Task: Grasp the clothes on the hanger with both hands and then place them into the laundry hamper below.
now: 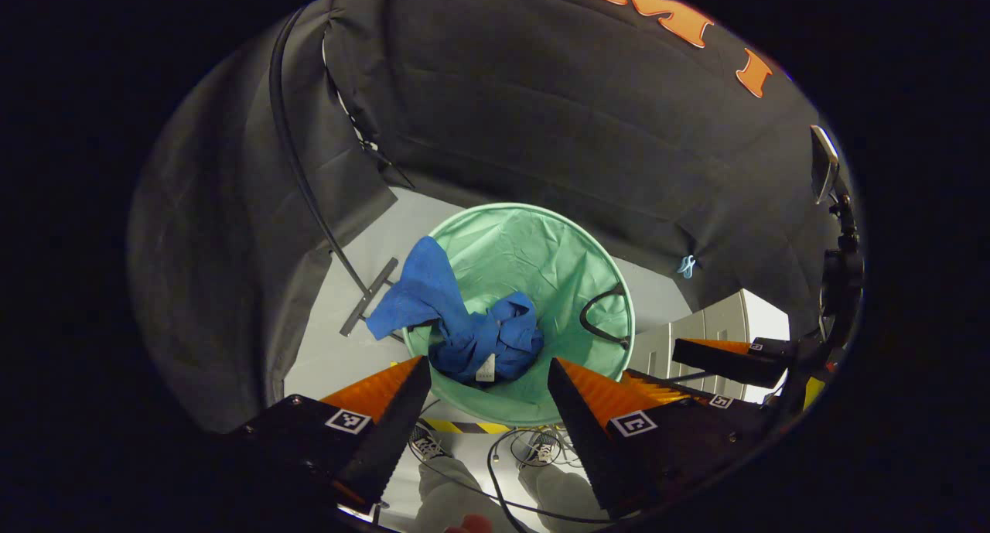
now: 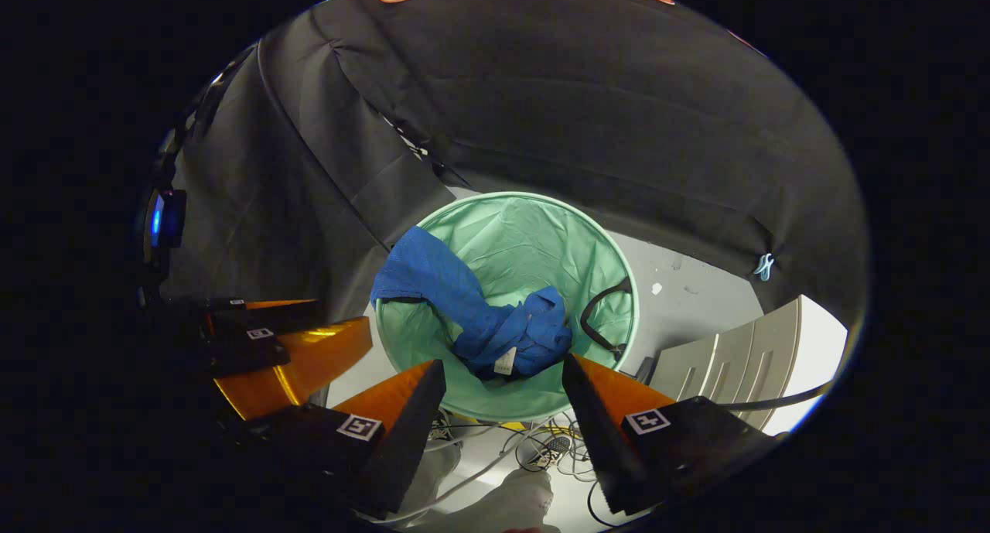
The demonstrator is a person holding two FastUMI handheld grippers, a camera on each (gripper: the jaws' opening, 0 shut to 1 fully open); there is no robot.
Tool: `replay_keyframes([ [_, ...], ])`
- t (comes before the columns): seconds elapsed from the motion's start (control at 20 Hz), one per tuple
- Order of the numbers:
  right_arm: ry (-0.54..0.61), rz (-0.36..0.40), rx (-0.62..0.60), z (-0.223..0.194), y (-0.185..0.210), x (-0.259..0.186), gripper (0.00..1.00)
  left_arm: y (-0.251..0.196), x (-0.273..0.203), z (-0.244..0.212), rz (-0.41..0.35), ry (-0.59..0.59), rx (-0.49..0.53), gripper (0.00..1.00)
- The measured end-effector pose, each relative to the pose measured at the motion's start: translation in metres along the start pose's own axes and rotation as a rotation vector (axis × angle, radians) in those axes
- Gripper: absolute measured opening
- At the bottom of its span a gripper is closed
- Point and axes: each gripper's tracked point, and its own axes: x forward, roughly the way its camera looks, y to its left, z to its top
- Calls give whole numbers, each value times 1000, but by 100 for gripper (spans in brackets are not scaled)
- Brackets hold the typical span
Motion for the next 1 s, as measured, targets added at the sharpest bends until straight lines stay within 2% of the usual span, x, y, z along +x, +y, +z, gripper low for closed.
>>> replay_keyframes([
  [0.15, -55, -16, 19, 17, -2, -18, 99, -2, -16, 20, -9, -64, -3, 98],
  [0.4, -196, -59, 50, 57, -1, -69, 99, -13, -52, 62, -71, -208, 14, 98],
  [0.6, -333, -84, 78, 94, 10, -124, 99, -13, -103, 107, -102, -343, 62, 98],
  [0.75, -462, -66, 91, 122, 25, -176, 99, -23, -151, 134, -136, -444, 118, 97],
  [1.0, -691, -42, 18, 152, 35, -292, 98, -35, -257, 185, -50, -750, 107, 96],
])
